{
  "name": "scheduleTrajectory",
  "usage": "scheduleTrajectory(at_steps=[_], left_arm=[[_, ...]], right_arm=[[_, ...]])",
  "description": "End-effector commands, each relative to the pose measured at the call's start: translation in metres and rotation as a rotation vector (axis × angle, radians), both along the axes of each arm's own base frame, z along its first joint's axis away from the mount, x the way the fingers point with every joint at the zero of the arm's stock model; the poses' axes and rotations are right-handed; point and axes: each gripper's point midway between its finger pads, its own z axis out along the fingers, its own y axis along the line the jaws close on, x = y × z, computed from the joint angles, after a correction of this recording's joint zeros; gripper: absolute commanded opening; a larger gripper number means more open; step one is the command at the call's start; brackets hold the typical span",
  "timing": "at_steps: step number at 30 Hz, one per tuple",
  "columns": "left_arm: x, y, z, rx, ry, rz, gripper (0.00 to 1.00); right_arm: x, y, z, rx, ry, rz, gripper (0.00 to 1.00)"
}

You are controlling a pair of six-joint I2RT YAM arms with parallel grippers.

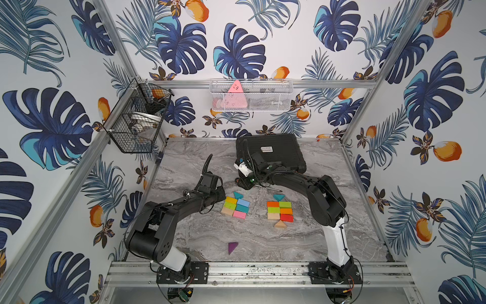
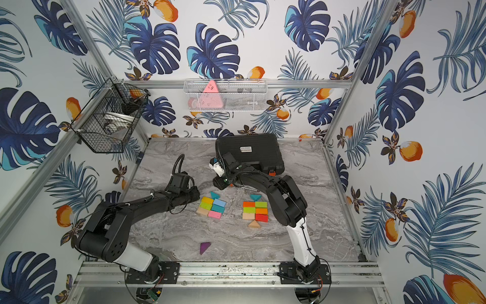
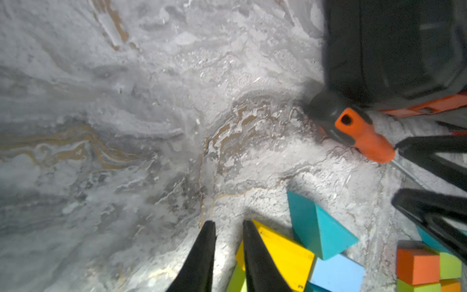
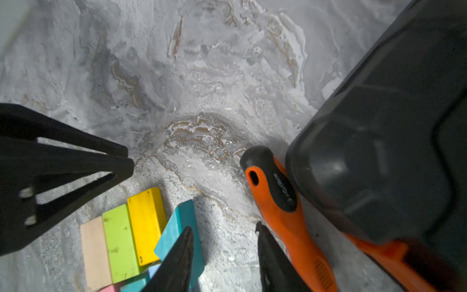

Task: Assemble a piece of candy with building blocks
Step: Assemble the building block at the center of the board.

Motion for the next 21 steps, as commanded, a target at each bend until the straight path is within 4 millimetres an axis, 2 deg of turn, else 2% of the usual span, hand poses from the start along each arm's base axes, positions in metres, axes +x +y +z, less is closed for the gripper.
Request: scheduleTrajectory(at_steps=[1, 2, 3, 7, 16, 21], left_arm=[[0.012, 0.002, 0.001, 0.021, 0.004, 0.018, 0.26], [0.016, 0.001, 0.0, 0.027, 0.01, 0.018, 0.26], [0.019, 0.001, -0.001, 0.03, 0.011, 0.017, 0.25], [0.032, -0.006, -0.007, 0.019, 0.019, 0.0, 0.25], [0.046, -0.021, -0.022, -0.018, 0.037, -0.053, 0.26], [0.045, -0.024, -0.032, -0.02, 0.06, -0.065, 0.25]], right_arm=[[0.007, -0.008, 0.021, 0.032, -0.054, -0.062, 0.44], [0.006, -0.011, 0.02, 0.033, -0.055, -0.073, 0.44], [0.005, -0.012, 0.033, 0.054, -0.077, -0.082, 0.44], [0.003, -0.018, 0.046, 0.083, -0.097, -0.098, 0.44], [-0.002, -0.018, 0.044, 0.091, -0.075, -0.096, 0.44], [-0.003, -0.018, 0.042, 0.09, -0.075, -0.093, 0.44]])
